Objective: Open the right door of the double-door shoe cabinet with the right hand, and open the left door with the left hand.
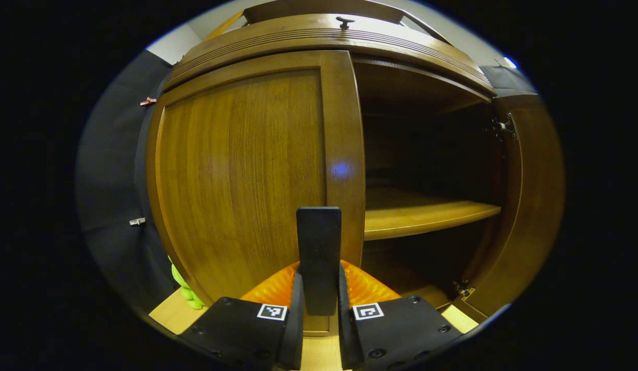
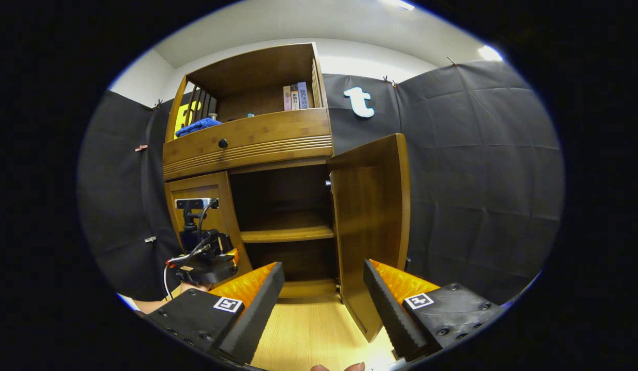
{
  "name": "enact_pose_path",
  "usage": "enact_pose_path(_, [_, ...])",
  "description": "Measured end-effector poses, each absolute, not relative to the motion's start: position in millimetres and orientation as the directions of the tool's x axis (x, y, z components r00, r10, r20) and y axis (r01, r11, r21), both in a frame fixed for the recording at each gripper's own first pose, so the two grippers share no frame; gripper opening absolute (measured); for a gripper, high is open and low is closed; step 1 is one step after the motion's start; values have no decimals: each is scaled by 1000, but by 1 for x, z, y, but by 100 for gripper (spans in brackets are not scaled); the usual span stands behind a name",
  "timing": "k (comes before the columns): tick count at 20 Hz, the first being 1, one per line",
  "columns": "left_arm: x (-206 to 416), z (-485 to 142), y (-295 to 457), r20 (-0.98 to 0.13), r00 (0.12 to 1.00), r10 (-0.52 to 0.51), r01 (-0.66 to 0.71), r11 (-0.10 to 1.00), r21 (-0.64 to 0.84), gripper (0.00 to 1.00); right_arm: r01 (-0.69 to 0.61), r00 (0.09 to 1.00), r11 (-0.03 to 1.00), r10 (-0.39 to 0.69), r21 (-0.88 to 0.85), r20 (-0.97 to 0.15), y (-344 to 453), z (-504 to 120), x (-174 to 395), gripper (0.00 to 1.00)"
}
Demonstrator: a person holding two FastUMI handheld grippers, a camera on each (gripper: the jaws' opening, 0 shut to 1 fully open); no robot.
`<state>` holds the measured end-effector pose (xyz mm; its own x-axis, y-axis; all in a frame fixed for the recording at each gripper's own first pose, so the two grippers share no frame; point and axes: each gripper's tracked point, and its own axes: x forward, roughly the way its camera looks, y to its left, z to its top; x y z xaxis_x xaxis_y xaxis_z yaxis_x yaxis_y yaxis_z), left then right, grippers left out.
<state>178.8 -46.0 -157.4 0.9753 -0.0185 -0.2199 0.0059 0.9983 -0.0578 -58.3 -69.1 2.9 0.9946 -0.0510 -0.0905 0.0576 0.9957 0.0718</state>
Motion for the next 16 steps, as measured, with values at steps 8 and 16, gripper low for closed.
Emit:
enact_pose_path(8, [123, -153, -32, -201, 979, -27, 20, 999, -33, 30, 89, 992, 993, -81, 78, -99, -73, -1, -65, 98])
enact_pose_path(16, [61, -152, -2, -191, 981, -41, 36, 999, -30, 29, 75, 991, 992, -63, 101, -119, -60, -12, -78, 98])
